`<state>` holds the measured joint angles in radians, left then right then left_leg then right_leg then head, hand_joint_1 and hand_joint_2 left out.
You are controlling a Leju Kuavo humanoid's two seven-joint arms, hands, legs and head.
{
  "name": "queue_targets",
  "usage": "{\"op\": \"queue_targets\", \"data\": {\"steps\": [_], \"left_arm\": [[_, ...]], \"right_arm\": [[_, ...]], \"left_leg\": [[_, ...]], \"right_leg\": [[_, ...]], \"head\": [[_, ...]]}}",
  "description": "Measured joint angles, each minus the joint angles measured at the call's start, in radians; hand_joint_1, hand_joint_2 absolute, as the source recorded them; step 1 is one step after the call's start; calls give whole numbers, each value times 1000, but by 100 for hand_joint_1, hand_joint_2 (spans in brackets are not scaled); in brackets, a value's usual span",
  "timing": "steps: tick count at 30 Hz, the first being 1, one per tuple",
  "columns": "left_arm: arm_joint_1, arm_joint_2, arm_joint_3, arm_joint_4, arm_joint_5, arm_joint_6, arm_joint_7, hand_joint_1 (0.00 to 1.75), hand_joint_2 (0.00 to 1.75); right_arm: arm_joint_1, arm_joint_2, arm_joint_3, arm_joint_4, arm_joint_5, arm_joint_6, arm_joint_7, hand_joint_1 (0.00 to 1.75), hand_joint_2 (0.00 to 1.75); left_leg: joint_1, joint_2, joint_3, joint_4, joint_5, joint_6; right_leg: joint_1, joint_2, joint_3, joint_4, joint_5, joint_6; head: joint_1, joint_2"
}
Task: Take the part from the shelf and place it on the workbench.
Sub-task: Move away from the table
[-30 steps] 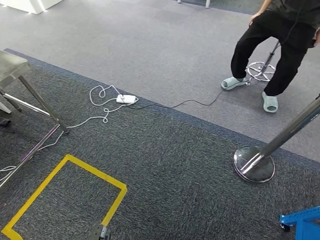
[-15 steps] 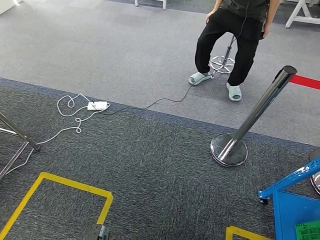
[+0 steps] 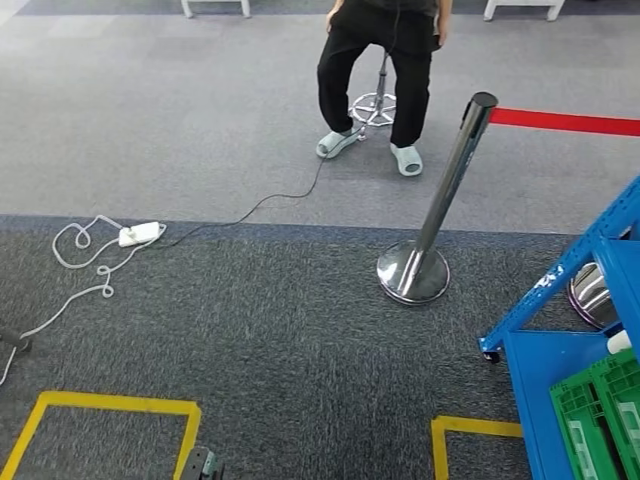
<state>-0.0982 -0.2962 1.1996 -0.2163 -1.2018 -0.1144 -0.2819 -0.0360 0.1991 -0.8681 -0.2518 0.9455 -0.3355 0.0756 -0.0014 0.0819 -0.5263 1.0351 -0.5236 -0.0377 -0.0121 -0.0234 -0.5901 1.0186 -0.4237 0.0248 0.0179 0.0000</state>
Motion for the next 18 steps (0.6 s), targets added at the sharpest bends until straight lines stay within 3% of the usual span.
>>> {"op": "queue_targets", "data": {"steps": [2,3,4,5,7,9,11,12,13,15,17,18], "left_arm": [[2,1,0,0,0,0,0,0,0],[2,1,0,0,0,0,0,0,0],[2,2,0,0,0,0,0,0,0],[2,2,0,0,0,0,0,0,0],[0,2,0,0,0,0,0,0,0],[-1,2,0,0,0,0,0,0,0],[-2,1,0,0,0,0,0,0,0],[-3,1,0,0,0,0,0,0,0],[-3,1,0,0,0,0,0,0,0],[-3,0,0,0,0,0,0,0,0],[1,1,0,0,0,0,0,0,0],[4,1,0,0,0,0,0,0,0]], "right_arm": [[-2,0,0,0,0,0,0,0,0],[-2,0,0,0,0,0,0,0,0],[-1,0,0,0,0,0,0,0,0],[0,0,0,0,0,0,0,0,0],[1,0,0,0,0,0,0,0,0],[-1,0,0,0,1,0,0,0,0],[0,0,0,0,1,0,0,0,0],[2,0,0,0,1,0,0,0,0],[6,0,0,0,1,0,0,0,0],[7,0,0,0,1,0,0,0,0],[2,0,0,0,1,0,0,0,0],[0,0,0,0,1,0,0,0,0]], "left_leg": [[3,-57,-60,130,-69,-5],[3,-68,-93,195,-93,-6],[3,-72,-115,234,-99,-5],[3,-74,-120,235,-82,-4],[5,-93,-76,130,-6,-1],[10,-136,-20,1,49,3],[9,-154,-4,-44,55,11],[8,-144,-4,-47,56,17],[7,-134,-4,-50,60,25],[7,-109,-3,-56,67,40],[4,-82,-4,-57,67,46],[2,-67,-4,-57,67,47]], "right_leg": [[-2,28,-5,-1,5,-6],[-1,43,-7,-1,6,-7],[-1,58,-8,-1,7,-7],[-1,74,-8,-1,9,-6],[-2,106,-9,-1,12,-1],[-1,134,-14,3,15,9],[-3,154,-23,2,21,22],[-6,163,-27,-3,25,29],[-8,159,-31,-3,26,34],[-5,113,-54,40,-2,40],[-1,54,-110,165,-72,42],[-1,41,-139,234,-103,44]], "head": [[-4,0],[-3,0],[-3,0],[-3,0],[-4,0],[-4,0],[-5,0],[-5,0],[-5,0],[-1,0],[5,0],[6,0]]}}
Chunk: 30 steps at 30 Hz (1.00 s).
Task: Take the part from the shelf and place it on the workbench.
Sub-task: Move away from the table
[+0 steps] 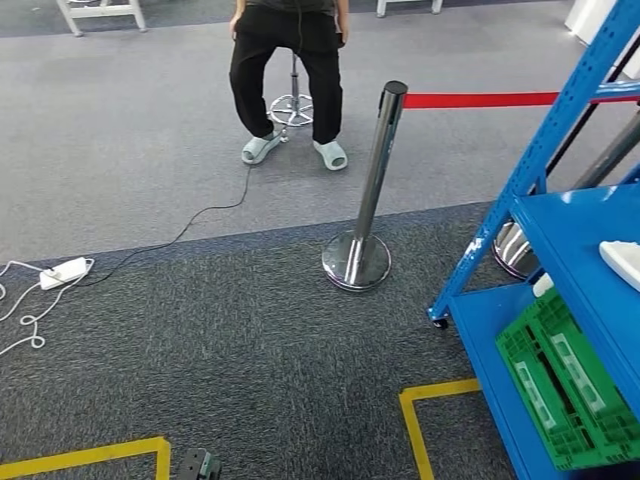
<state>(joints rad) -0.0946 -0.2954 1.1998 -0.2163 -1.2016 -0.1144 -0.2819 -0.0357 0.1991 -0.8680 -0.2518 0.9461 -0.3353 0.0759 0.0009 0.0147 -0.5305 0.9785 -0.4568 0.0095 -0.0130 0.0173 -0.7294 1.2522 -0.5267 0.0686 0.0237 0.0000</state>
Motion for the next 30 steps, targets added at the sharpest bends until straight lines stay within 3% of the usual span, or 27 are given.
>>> {"op": "queue_targets", "data": {"steps": [1,2,3,5,7,8,10,12,14,15,16,17,18,19,21,23,25,26,27,29,30], "left_arm": [[1,0,0,0,0,0,0,0,0],[1,0,0,0,0,0,0,0,0],[1,0,0,0,0,0,0,0,0],[2,0,0,0,-2,0,4,0,0],[3,0,-2,0,-6,1,11,0,0],[2,0,-4,0,-8,1,14,0,0],[1,-1,-10,0,-10,2,18,0,0],[-1,-2,-14,0,-10,2,18,0,0],[-2,-2,-16,0,-11,3,20,0,0],[-1,-2,-16,0,-11,4,21,0,0],[-2,-2,-17,0,-11,5,22,0,0],[-3,-2,-17,0,-11,5,22,0,0],[-4,-1,-17,0,-11,5,22,0,0],[-4,-1,-18,0,-12,5,23,0,0],[-4,-2,-18,0,-12,5,24,0,0],[-5,-2,-18,0,-12,5,24,0,0],[-6,-3,-18,0,-13,5,24,0,0],[-6,-4,-18,0,-13,5,24,0,0],[-6,-5,-18,0,-13,5,24,0,0],[-4,-6,-18,0,-14,5,24,0,0],[-1,-6,-18,0,-15,5,24,0,0]], "right_arm": [[0,0,0,0,0,0,0,0,0],[1,0,0,0,0,0,0,0,0],[3,0,0,0,0,0,0,0,0],[0,0,0,0,3,-4,4,0,0],[-7,0,0,0,8,-10,9,0,0],[-9,0,0,0,10,-11,11,0,0],[-8,-1,0,0,13,-14,13,0,0],[-5,-1,0,0,14,-16,14,0,0],[-7,-1,0,0,16,-17,14,0,0],[-7,-1,0,0,17,-17,13,0,0],[-7,-1,-1,0,18,-17,13,0,0],[-6,-1,-1,0,19,-17,13,0,0],[-4,-1,-2,0,20,-17,13,0,0],[-3,-1,-3,0,20,-17,13,0,0],[-4,-1,-5,0,20,-17,13,0,0],[-5,-1,-6,0,21,-17,13,0,0],[-1,-1,-8,0,22,-17,13,0,0],[3,-1,-10,0,23,-17,13,0,0],[5,-1,-12,0,24,-17,13,0,0],[2,-1,-15,0,26,-17,12,0,0],[-1,-1,-16,0,27,-17,12,0,0]], "left_leg": [[-1,13,0,0,0,0],[-2,25,0,0,-1,0],[-2,37,1,0,-2,-1],[-4,59,5,2,-6,-6],[-9,78,11,4,-12,-16],[-12,88,12,4,-14,-21],[-10,105,16,3,-16,-32],[-5,77,7,30,-41,-43],[-2,22,-43,142,-105,-50],[-2,6,-79,215,-138,-51],[-2,-1,-109,273,-155,-50],[-2,-4,-125,298,-152,-49],[-2,-7,-121,283,-130,-46],[-2,-16,-98,231,-92,-43],[2,-66,-34,91,-26,-38],[4,-105,-2,13,-8,-35],[2,-93,-1,3,-7,-27],[2,-80,0,0,-4,-20],[3,-66,2,-4,0,-14],[1,-33,3,-8,2,-6],[-1,-14,3,-8,1,-4]], "right_leg": [[0,-6,-18,46,-16,1],[0,-9,-16,54,-13,2],[0,-14,8,19,7,2],[2,-53,92,-121,61,-1],[5,-83,143,-213,87,-14],[7,-82,146,-222,87,-22],[8,-54,140,-223,92,-38],[5,-29,137,-227,97,-50],[2,-2,135,-229,102,-57],[2,12,132,-228,103,-59],[2,27,131,-228,104,-60],[3,43,130,-228,105,-60],[3,58,129,-228,107,-59],[2,75,129,-228,108,-57],[1,106,126,-226,112,-50],[-1,131,117,-227,118,-38],[-6,154,109,-234,125,-23],[-6,145,104,-232,124,-18],[-3,120,93,-213,111,-15],[3,42,46,-113,52,-13],[4,15,15,-42,16,-12]], "head": [[0,0],[1,0],[1,0],[2,0],[0,0],[-1,0],[-2,0],[-4,0],[-8,0],[-9,0],[-9,0],[-9,0],[-9,0],[-9,0],[-9,0],[-9,0],[-9,0],[-10,0],[-7,0],[-1,0],[3,0]]}}
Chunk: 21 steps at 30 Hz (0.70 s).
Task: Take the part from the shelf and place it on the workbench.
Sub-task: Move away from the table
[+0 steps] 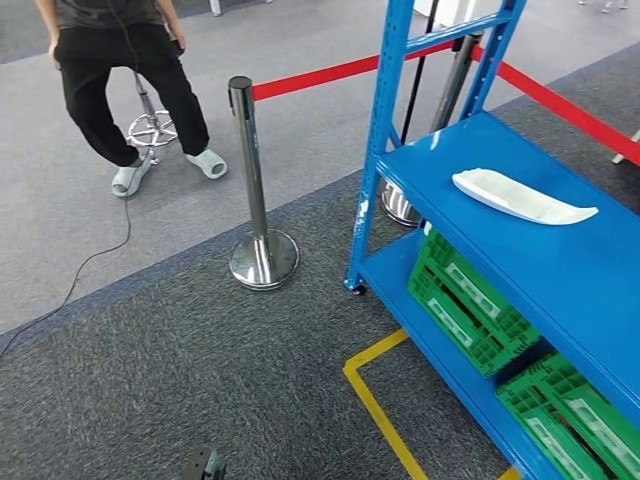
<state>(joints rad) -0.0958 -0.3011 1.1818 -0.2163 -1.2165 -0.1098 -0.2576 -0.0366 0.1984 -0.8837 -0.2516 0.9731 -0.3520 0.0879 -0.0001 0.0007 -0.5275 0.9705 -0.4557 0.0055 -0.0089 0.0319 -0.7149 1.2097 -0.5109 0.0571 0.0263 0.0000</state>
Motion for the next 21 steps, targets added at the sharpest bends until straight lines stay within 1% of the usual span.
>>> {"op": "queue_targets", "data": {"steps": [1,2,3,4,5,6,7,8,9,11,12,13,14,15,16,17,18,19,20,21], "left_arm": [[2,0,0,0,-1,0,0,0,0],[3,0,0,0,-1,0,0,0,0],[3,0,0,0,-2,0,0,0,0],[3,0,0,0,-2,0,0,0,0],[3,0,0,0,-4,-1,0,0,0],[2,0,0,0,-5,-1,0,0,0],[2,0,0,0,-7,-2,0,0,0],[1,0,-1,0,-9,-2,0,0,0],[1,0,-2,0,-10,-3,0,0,0],[-1,-1,-4,0,-11,-3,0,0,0],[-2,-1,-6,0,-12,-3,0,0,0],[-3,-1,-7,0,-12,-3,0,0,0],[-3,-1,-8,0,-12,-3,0,0,0],[-3,-1,-8,0,-12,-3,0,0,0],[-2,-1,-7,0,-12,-3,1,0,0],[-1,0,-7,0,-12,-3,1,0,0],[-1,0,-7,0,-12,-3,2,0,0],[-2,0,-8,0,-13,-3,3,0,0],[-3,0,-8,0,-13,-3,4,0,0],[-3,0,-8,0,-14,-3,5,0,0]], "right_arm": [[-2,0,0,0,1,0,-1,0,0],[-2,0,0,0,2,0,-1,0,0],[0,0,-1,0,3,1,-1,0,0],[2,-1,-1,0,6,1,-2,0,0],[3,-1,-2,0,8,3,-2,0,0],[2,-2,-2,0,10,7,-3,0,0],[1,-2,-2,0,12,11,-5,0,0],[1,-3,-3,0,13,15,-6,0,0],[1,-4,-4,0,14,19,-8,0,0],[4,-6,-7,0,15,22,-10,0,0],[5,-7,-8,0,15,23,-11,0,0],[5,-8,-9,0,16,24,-11,0,0],[5,-9,-9,0,17,24,-12,0,0],[4,-10,-9,0,17,24,-12,0,0],[3,-10,-9,0,18,24,-12,0,0],[3,-10,-9,0,20,24,-12,0,0],[3,-10,-9,0,21,24,-12,0,0],[4,-10,-9,0,24,24,-12,0,0],[4,-10,-9,0,26,24,-13,0,0],[4,-10,-9,0,28,24,-13,0,0]], "left_leg": [[-2,18,0,0,-1,1],[-3,35,0,0,-2,1],[-3,51,1,1,-3,0],[-3,65,3,1,-5,-2],[-4,78,7,1,-8,-5],[-7,88,10,2,-11,-10],[-10,97,14,3,-14,-14],[-13,105,17,4,-16,-18],[-15,113,19,3,-18,-22],[-13,129,22,3,-22,-33],[-11,120,19,13,-33,-39],[-9,99,6,42,-55,-45],[-6,70,-17,92,-85,-49],[-4,42,-49,158,-118,-51],[-3,25,-84,224,-144,-51],[-3,17,-108,267,-152,-51],[-3,12,-117,278,-141,-49],[-3,7,-106,249,-111,-46],[-2,-7,-81,193,-73,-43],[-1,-34,-52,127,-40,-39]], "right_leg": [[0,-14,-25,58,-24,2],[-1,-22,-35,87,-31,3],[-1,-27,-23,76,-20,4],[-1,-37,10,24,7,4],[0,-57,54,-50,36,4],[0,-82,94,-116,57,1],[1,-100,122,-161,68,-4],[2,-111,133,-181,70,-10],[3,-106,130,-181,70,-18],[3,-79,125,-183,73,-31],[1,-66,124,-184,76,-37],[-2,-51,124,-186,79,-42],[-3,-38,122,-187,81,-45],[-3,-24,120,-187,82,-48],[-3,-9,118,-187,83,-49],[-3,7,117,-187,84,-50],[-3,24,116,-187,85,-50],[-3,41,116,-187,87,-48],[-4,57,116,-187,89,-45],[-3,72,115,-186,91,-42]], "head": [[1,0],[1,0],[2,0],[2,0],[2,0],[1,0],[0,0],[-1,0],[-3,0],[-3,0],[-5,0],[-7,0],[-9,0],[-12,0],[-13,0],[-13,0],[-13,0],[-14,0],[-14,0],[-14,0]]}}
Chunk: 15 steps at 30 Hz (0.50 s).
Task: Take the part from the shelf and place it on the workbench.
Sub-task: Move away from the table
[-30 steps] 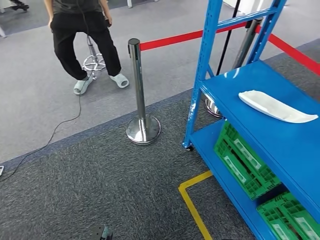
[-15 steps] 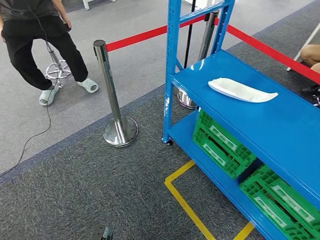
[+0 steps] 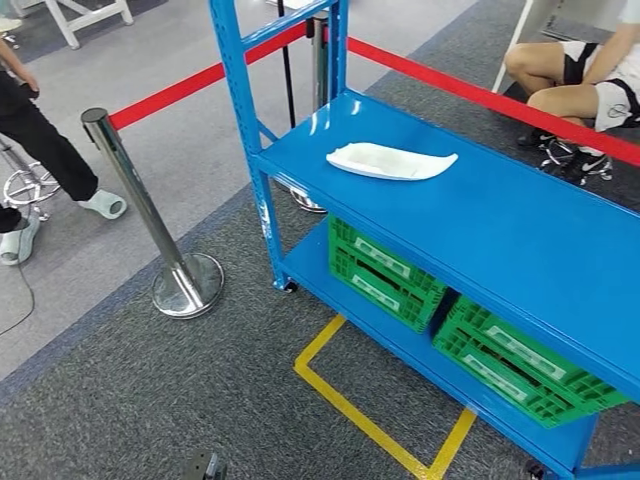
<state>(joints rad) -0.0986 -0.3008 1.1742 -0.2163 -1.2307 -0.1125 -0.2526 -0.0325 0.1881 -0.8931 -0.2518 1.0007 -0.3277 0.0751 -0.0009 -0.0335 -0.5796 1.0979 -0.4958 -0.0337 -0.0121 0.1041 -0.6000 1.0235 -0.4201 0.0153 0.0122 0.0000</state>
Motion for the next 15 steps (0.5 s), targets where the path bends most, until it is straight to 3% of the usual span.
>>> {"op": "queue_targets", "data": {"steps": [1,3,5,7,9,11,12,13,15], "left_arm": [[0,0,0,0,-1,0,1,0,0],[-1,-1,0,0,-2,-1,1,0,0],[-2,-2,-1,0,-2,-1,2,0,0],[-2,-3,-3,0,-3,-1,2,0,0],[1,-4,-6,0,-4,-2,2,0,0],[5,-3,-9,0,-5,-3,3,0,0],[6,-3,-10,0,-5,-3,3,0,0],[5,-3,-12,0,-5,-4,3,0,0],[5,-3,-14,0,-5,-4,3,0,0]], "right_arm": [[-1,0,0,0,1,0,0,0,0],[-1,0,0,0,2,0,-1,0,0],[5,-1,-1,0,4,0,-1,0,0],[9,-2,-4,0,7,0,-1,0,0],[6,-2,-6,0,10,0,-1,0,0],[2,-2,-7,0,13,1,-1,0,0],[3,-2,-7,0,14,2,-1,0,0],[4,-2,-8,0,15,2,-1,0,0],[4,-4,-11,0,15,2,-1,0,0]], "left_leg": [[3,-24,25,-58,21,2],[5,-53,46,-111,30,7],[4,-33,47,-118,33,18],[6,-8,49,-123,38,31],[4,23,49,-124,38,39],[1,58,49,-124,36,40],[0,74,50,-124,35,40],[0,88,52,-123,34,38],[-1,113,59,-123,28,31]], "right_leg": [[1,14,-4,2,2,4],[0,37,-13,2,8,16],[-4,51,-22,-2,13,29],[-1,8,-42,33,-11,36],[3,-62,-95,151,-78,39],[2,-91,-147,270,-128,42],[2,-97,-149,285,-127,43],[2,-102,-130,258,-108,44],[4,-137,-48,120,-53,44]], "head": [[0,0],[-1,0],[-2,0],[4,0],[12,0],[14,0],[15,0],[15,0],[16,0]]}}
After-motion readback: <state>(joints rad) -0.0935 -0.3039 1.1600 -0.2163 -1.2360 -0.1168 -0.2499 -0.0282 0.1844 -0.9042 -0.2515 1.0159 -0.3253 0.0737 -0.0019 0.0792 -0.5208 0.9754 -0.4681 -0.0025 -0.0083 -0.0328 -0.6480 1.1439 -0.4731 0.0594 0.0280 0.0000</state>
